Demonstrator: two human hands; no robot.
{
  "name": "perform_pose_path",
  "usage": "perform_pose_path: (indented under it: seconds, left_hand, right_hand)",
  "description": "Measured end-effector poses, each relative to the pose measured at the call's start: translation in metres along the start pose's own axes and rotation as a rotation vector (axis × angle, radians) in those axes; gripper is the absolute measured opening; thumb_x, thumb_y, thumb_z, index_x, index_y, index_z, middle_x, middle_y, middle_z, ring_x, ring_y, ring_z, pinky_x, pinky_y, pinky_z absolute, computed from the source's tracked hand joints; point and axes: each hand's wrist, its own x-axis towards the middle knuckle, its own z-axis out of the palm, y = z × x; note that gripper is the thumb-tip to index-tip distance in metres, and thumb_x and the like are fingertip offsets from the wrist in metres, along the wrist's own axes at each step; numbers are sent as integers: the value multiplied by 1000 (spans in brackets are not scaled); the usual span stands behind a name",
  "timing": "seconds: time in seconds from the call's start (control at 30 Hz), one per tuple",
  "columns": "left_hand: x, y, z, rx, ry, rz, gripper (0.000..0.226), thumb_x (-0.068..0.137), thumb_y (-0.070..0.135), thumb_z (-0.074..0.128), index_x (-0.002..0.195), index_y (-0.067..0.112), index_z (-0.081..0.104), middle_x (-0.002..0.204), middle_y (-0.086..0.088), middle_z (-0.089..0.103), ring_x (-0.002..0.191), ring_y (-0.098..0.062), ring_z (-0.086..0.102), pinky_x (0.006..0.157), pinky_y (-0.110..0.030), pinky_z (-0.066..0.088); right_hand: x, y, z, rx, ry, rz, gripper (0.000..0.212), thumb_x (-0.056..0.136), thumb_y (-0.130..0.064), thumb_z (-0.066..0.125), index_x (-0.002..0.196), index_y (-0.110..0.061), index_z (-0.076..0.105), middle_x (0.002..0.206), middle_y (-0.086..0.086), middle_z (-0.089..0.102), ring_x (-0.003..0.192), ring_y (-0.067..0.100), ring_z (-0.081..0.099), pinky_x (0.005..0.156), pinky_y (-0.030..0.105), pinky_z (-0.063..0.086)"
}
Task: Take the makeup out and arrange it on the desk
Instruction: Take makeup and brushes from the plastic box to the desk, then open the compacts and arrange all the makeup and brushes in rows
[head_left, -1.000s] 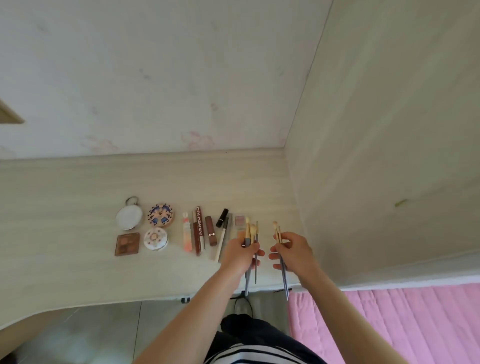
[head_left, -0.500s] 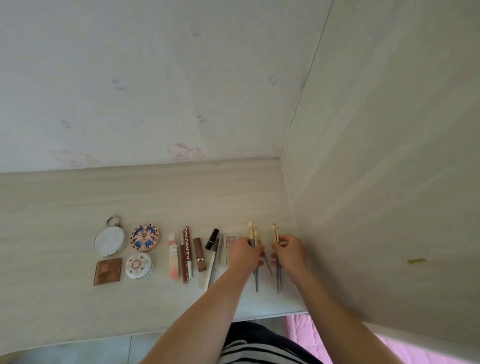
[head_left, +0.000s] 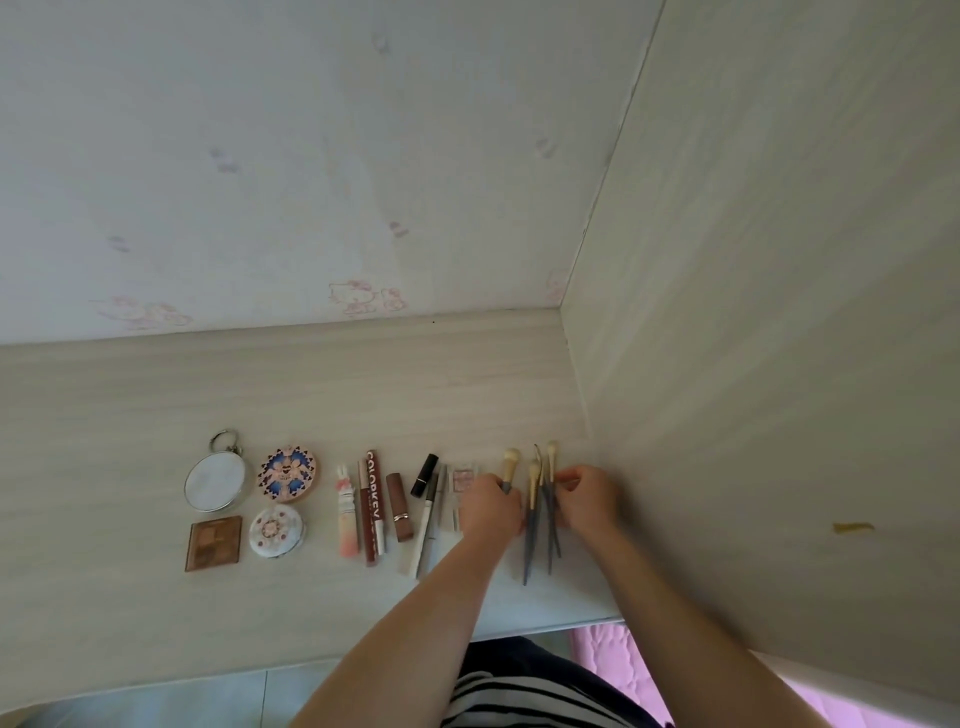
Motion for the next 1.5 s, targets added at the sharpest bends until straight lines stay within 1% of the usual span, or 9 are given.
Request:
perform_pose_path:
  seconds: [0.2, 0.37, 0.47, 0.73, 0.93, 1.03, 1.17, 1.37, 1.5]
  left_hand:
    - [-23, 14, -6, 102, -3, 21, 8, 85, 20, 55, 78, 18, 53, 85, -15, 69, 79, -34, 69, 74, -45, 58]
    - [-41, 22, -12, 208, 14, 66, 5, 89, 17, 55, 92, 14, 55, 90, -10, 67, 81, -26, 68, 76, -41, 58]
    - [-58, 30, -19, 228, 51, 128, 6, 92, 10, 51, 90, 16, 52, 89, -5, 63, 81, -19, 63, 70, -32, 54]
    - [-70, 35, -16, 403, 38, 217, 17, 93, 9, 47, 109, 10, 53, 94, -5, 59, 77, -16, 51, 55, -20, 35]
    - [-79, 35, -17, 461, 2, 256, 21, 93, 10, 46, 113, 9, 53, 108, -9, 63, 91, -20, 57, 66, -26, 40]
    - [-85, 33, -24, 440, -2, 283, 25, 94, 12, 45, 117, 10, 54, 112, -8, 62, 90, -18, 54, 71, -27, 43]
    - [-91, 29, -37, 387, 6, 331, 30, 91, 9, 45, 120, 10, 55, 117, -8, 61, 105, -24, 57, 89, -38, 50]
    - [-94, 23, -71, 400, 107, 428, 34, 91, 11, 43, 123, 16, 56, 109, 0, 65, 100, -19, 61, 81, -35, 53]
    - [-97, 14, -97, 494, 224, 516, 28, 92, 16, 41, 115, 19, 58, 106, 0, 64, 101, -21, 59, 76, -35, 52]
  right_hand:
    - [6, 5, 0, 6, -37, 6, 15, 78, -7, 66, 82, -21, 62, 91, 12, 71, 82, 32, 68, 76, 47, 57]
    - [-4, -1, -7, -46, -70, -43, 18, 82, -9, 64, 99, -13, 65, 98, 10, 69, 86, 30, 67, 78, 40, 56]
    - [-14, -4, -13, -112, -96, -99, 24, 84, -7, 61, 108, -10, 63, 102, 7, 68, 93, 26, 65, 76, 28, 50]
    - [-31, -5, -20, -223, -117, -182, 25, 84, -5, 59, 108, -8, 63, 104, 10, 68, 95, 27, 63, 72, 24, 44]
    - [-39, -6, -25, -267, -155, -212, 22, 88, -12, 56, 110, -11, 61, 107, 8, 67, 95, 24, 62, 72, 23, 42]
    - [-43, -7, -29, -278, -216, -226, 22, 91, -17, 54, 113, -13, 58, 108, 6, 65, 97, 24, 61, 80, 28, 47]
    - [-47, -8, -33, -329, -227, -271, 21, 93, -20, 52, 112, -14, 57, 108, 7, 64, 96, 24, 60, 82, 32, 49]
    - [-57, -21, -32, -458, -189, -425, 20, 93, -22, 47, 110, -14, 56, 106, 10, 58, 97, 28, 58, 80, 35, 48]
    - [-68, -37, -24, -537, -153, -521, 30, 95, -23, 43, 122, -14, 52, 118, 11, 52, 107, 29, 52, 86, 37, 47]
